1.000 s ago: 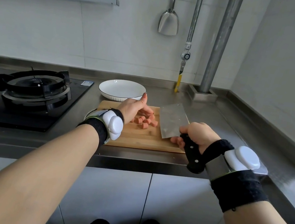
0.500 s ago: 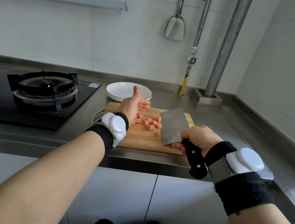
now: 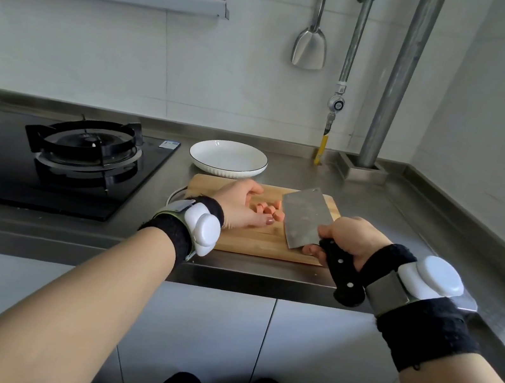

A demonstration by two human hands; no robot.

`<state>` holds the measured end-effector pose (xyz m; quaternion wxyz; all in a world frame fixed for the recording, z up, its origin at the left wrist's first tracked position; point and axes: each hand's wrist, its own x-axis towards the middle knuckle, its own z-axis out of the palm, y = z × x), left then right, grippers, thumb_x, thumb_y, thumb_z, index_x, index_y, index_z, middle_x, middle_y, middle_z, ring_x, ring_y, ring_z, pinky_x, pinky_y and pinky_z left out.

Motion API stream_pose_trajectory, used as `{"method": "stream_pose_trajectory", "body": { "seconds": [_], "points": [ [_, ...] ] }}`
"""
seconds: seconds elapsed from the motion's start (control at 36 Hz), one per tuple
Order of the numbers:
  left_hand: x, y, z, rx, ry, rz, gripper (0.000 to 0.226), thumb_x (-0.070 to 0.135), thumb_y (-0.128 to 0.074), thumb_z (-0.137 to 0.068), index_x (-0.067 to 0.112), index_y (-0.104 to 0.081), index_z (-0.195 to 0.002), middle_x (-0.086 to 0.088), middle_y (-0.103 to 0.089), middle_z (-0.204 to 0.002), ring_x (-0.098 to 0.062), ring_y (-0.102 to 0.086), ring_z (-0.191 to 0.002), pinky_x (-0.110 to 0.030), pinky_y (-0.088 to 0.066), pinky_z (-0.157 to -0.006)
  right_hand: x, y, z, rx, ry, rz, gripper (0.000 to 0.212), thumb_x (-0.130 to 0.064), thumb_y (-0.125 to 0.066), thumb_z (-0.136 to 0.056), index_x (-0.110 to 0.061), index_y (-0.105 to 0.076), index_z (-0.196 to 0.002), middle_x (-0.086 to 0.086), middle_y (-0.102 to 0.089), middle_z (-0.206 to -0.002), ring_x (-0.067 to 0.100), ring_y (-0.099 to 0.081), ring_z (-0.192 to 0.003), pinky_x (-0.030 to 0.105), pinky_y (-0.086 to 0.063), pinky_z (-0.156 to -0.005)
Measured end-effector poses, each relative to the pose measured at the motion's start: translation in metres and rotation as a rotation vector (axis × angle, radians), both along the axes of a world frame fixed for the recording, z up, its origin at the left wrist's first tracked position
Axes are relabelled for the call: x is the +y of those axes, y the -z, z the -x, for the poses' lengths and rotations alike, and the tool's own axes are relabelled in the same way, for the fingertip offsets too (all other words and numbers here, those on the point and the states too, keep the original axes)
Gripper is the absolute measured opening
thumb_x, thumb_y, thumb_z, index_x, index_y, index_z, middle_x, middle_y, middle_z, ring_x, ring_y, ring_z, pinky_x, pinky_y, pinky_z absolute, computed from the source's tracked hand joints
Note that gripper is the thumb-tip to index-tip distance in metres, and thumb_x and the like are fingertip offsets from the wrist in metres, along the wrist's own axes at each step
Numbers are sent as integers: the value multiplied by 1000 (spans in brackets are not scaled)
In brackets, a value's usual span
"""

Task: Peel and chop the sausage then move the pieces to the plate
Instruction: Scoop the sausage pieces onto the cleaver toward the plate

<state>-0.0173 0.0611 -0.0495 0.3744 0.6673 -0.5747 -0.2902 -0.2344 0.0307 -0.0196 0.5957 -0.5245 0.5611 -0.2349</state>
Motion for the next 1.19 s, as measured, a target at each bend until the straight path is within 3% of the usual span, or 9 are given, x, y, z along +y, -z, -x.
{"method": "stream_pose_trajectory", "body": {
  "seconds": [0.08, 0.17, 0.28, 0.42, 0.56, 0.67, 0.78, 0.94, 1.19],
  "points": [
    [-2, 5, 3, 67, 12, 8, 75, -2, -77, -78, 2, -35, -140, 5, -60, -108, -9, -61, -89, -16, -55, -72, 1, 1, -3, 18, 4, 3, 10, -5, -47, -102, -3, -45, -92, 26, -69, -78, 21, -62, -47, 28, -52, -44],
    [-2, 4, 3, -63, -35, 50, 75, 15, -82, -76, 10, -41, -138, -3, -56, -119, -12, -60, -94, -21, -54, -79, 1, 2, -8, 21, -14, 2, 7, -4, -47, -101, 1, -47, -96, 27, -69, -80, 22, -64, -44, 26, -51, -40],
    [-7, 5, 6, 41, -54, 90, 60, 10, -73, -84, 6, -42, -135, 5, -56, -91, -7, -55, -75, -8, -49, -62, 5, 2, -18, 4, -51, -3, 8, -3, -46, -101, 0, -46, -94, 27, -68, -79, 23, -65, -47, 26, -54, -41],
    [-16, 10, 1, 22, -108, 131, 49, 14, -70, -86, 9, -48, -129, 0, -56, -91, -9, -51, -76, -12, -45, -75, 8, 2, -33, 8, -89, -25, 9, -4, -45, -102, 5, -47, -100, 28, -68, -81, 24, -66, -51, 28, -55, -43],
    [-15, 9, -8, 16, -107, 98, 46, 10, -63, -85, 13, -51, -129, -2, -57, -95, -17, -59, -93, -36, -51, -97, 13, 0, -46, -13, -95, -41, 9, -5, -47, -102, 2, -44, -99, 27, -68, -83, 27, -68, -58, 32, -59, -48],
    [-14, 6, -11, 153, -124, 117, 34, 1, -47, -94, 4, -52, -127, -15, -60, -100, -12, -66, -70, -18, -53, -66, 16, -1, -55, -63, -106, -69, 10, -5, -47, -103, -1, -43, -95, 26, -67, -84, 28, -68, -63, 35, -60, -54],
    [-11, -8, -9, 486, -240, 119, 53, 40, -25, -106, -2, -55, -118, -21, -55, -86, -7, -53, -35, -12, -36, -35, 19, 2, -65, -142, -135, -116, 11, -6, -43, -105, 1, -48, -98, 26, -65, -90, 30, -66, -62, 36, -60, -51],
    [-17, -4, -20, 856, -335, 186, 91, 79, -17, -87, -1, -59, -105, -15, -59, -70, -27, -55, -51, -28, -33, -53, 21, 8, -83, -210, -173, -139, 27, -9, -40, -106, 3, -45, -130, 26, -62, -101, 31, -65, -61, 35, -59, -47],
    [-19, -4, -23, 950, -361, 200, 75, 80, -23, -86, 11, -48, -72, -20, -54, -83, -26, -45, -62, -20, -32, -41, 31, 3, -91, -230, -166, -140, 27, -10, -40, -107, 3, -42, -131, 22, -58, -90, 26, -64, -39, 31, -55, -38]
  ]
}}
